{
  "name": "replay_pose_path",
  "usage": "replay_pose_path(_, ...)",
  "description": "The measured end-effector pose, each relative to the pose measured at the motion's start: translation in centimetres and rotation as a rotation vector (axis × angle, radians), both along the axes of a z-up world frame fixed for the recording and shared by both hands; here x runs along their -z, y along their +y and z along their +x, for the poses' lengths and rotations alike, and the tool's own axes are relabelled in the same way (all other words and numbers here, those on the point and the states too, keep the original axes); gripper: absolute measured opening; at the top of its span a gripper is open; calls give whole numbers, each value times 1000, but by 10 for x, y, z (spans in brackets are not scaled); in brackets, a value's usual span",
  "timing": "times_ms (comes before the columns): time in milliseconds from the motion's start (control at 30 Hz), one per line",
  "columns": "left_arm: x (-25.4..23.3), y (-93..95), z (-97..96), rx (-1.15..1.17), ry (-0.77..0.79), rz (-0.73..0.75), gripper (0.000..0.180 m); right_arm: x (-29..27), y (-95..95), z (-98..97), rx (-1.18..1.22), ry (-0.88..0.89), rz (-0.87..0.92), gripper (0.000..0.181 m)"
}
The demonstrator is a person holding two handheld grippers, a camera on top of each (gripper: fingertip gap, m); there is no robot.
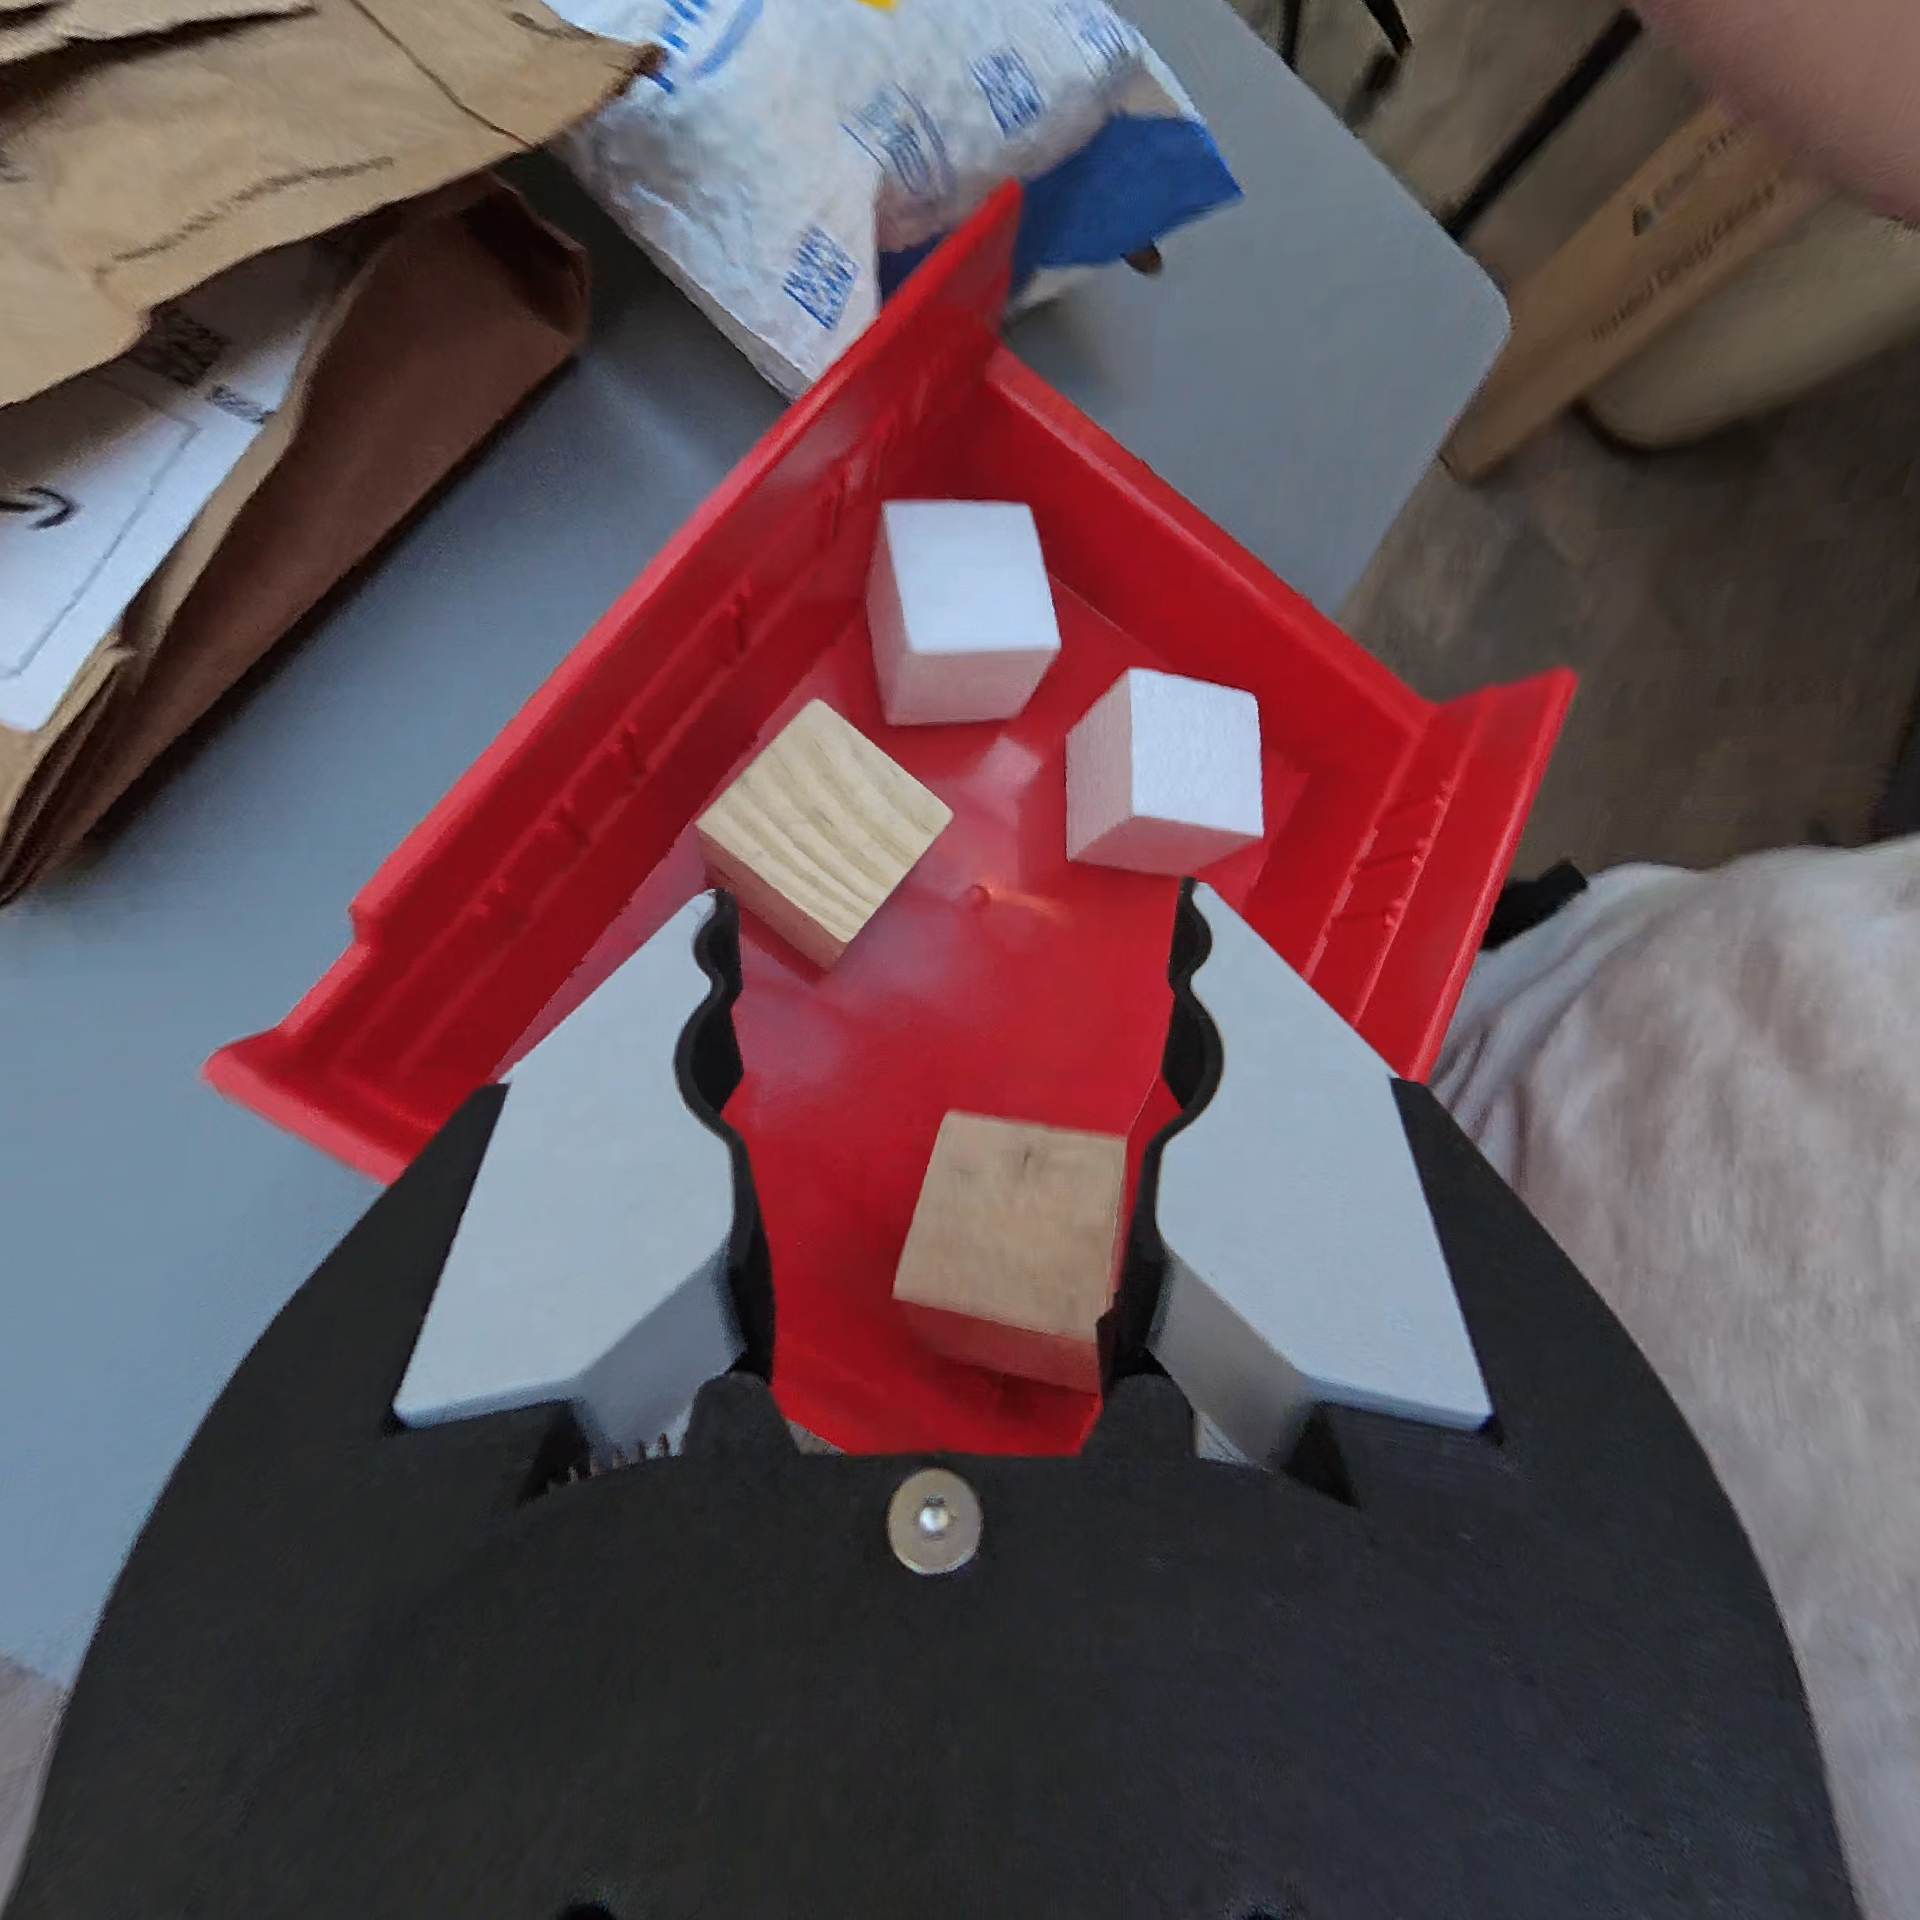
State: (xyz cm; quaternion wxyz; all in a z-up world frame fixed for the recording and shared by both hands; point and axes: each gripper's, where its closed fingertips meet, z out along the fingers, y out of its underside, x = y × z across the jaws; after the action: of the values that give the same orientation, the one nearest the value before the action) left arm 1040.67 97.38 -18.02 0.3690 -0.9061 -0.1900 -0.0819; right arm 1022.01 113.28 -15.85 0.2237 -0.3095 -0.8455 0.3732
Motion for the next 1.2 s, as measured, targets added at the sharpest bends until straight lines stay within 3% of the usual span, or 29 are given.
replay_pose_path(133,-16,-47,-23,-424,116,1,75,32,4,-88,-32,-169,-23,97)
replay_pose_path(167,-18,-62,-20,-517,129,-9,76,46,4,-94,-46,-247,-20,95)
replay_pose_path(200,-21,-75,-14,-600,128,-7,78,55,0,-90,-104,-321,-13,59)
replay_pose_path(233,-23,-86,-4,-676,122,5,77,56,-1,-92,-122,-324,-20,54)
replay_pose_path(333,-28,-108,37,-889,111,24,73,12,-23,-62,-209,-253,-187,54)
replay_pose_path(400,-27,-112,67,-1017,106,33,74,-24,-55,10,-381,-255,-316,53)
replay_pose_path(467,-23,-109,90,-1125,109,49,75,-35,-84,93,-573,-262,-336,54)
replay_pose_path(533,-12,-108,101,-1212,110,49,80,-15,-104,139,-625,-224,-263,59)
replay_pose_path(567,-6,-106,102,-1235,101,48,81,1,-113,154,-626,-248,-238,85)
replay_pose_path(600,-1,-105,101,-1249,95,44,82,18,-112,169,-630,-313,-187,99)
replay_pose_path(667,5,-112,92,-1271,103,19,83,27,-97,188,-588,-420,-160,97)
replay_pose_path(800,6,-118,56,-1193,51,62,75,17,-26,188,-243,-297,-339,45)
replay_pose_path(833,12,-118,47,-1152,20,37,76,26,-6,193,-155,-298,-338,40)
replay_pose_path(967,37,-108,22,-940,-137,-88,68,80,19,222,63,-526,-340,58)
replay_pose_path(1033,45,-107,14,-854,-146,-184,51,102,11,226,132,-619,-345,65)
replay_pose_path(1100,59,-113,14,-794,-160,-312,48,119,-1,225,197,-699,-362,71)
replay_pose_path(1167,72,-108,27,-732,-279,-360,42,126,-10,218,262,-744,-375,51)
replay_pose_path(1200,72,-101,29,-723,-319,-310,24,128,-8,212,292,-733,-355,45)
